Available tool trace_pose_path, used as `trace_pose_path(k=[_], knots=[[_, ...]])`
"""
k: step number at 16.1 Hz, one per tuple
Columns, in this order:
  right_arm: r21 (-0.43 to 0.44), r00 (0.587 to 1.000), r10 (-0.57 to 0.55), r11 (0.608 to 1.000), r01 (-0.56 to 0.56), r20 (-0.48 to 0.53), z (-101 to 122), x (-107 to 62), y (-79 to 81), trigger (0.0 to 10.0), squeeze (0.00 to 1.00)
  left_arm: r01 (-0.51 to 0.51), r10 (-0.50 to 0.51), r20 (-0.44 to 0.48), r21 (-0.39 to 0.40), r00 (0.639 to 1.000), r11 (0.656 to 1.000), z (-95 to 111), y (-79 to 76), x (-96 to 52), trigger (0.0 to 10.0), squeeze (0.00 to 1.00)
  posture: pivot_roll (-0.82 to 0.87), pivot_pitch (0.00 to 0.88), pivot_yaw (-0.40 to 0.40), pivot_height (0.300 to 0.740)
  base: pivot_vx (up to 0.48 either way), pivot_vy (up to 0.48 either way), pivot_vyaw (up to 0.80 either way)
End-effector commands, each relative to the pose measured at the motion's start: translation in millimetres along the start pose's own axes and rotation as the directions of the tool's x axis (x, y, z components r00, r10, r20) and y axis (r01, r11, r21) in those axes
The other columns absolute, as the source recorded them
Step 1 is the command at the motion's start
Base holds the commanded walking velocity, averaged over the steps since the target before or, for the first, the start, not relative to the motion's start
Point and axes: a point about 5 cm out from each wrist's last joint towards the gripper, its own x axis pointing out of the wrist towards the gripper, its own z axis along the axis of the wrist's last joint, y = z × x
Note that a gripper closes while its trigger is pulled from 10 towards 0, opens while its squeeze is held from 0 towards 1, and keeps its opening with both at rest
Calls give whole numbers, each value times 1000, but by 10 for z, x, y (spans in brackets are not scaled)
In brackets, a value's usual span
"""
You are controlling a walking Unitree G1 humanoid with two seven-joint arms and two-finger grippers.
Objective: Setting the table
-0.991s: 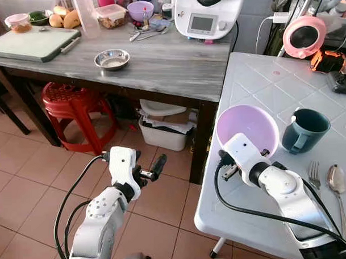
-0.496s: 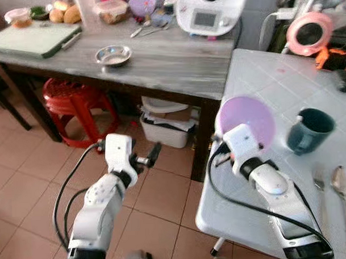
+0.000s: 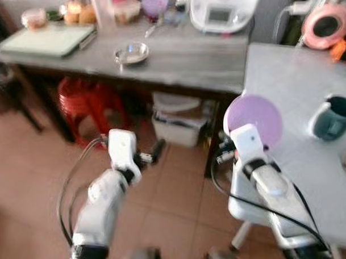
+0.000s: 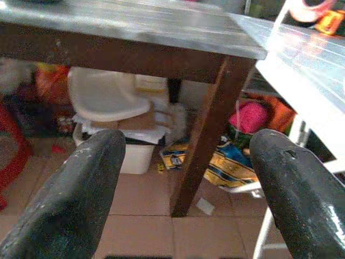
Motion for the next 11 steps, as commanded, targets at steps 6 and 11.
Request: trace_pose_path(k=[6, 11], knots=[[-11, 999, -7, 1000, 8, 49, 58, 36, 14, 10000, 0, -48, 45, 47, 74, 998, 996, 60, 102, -28, 10000, 0, -28, 0, 27, 740, 0, 480, 0], [-30, 997, -16, 999, 18, 72, 63, 35, 18, 10000, 0, -92, 86, 68, 97, 994, 991, 95, 154, 0, 10000, 0, -26, 0, 30, 740, 0, 480, 0]])
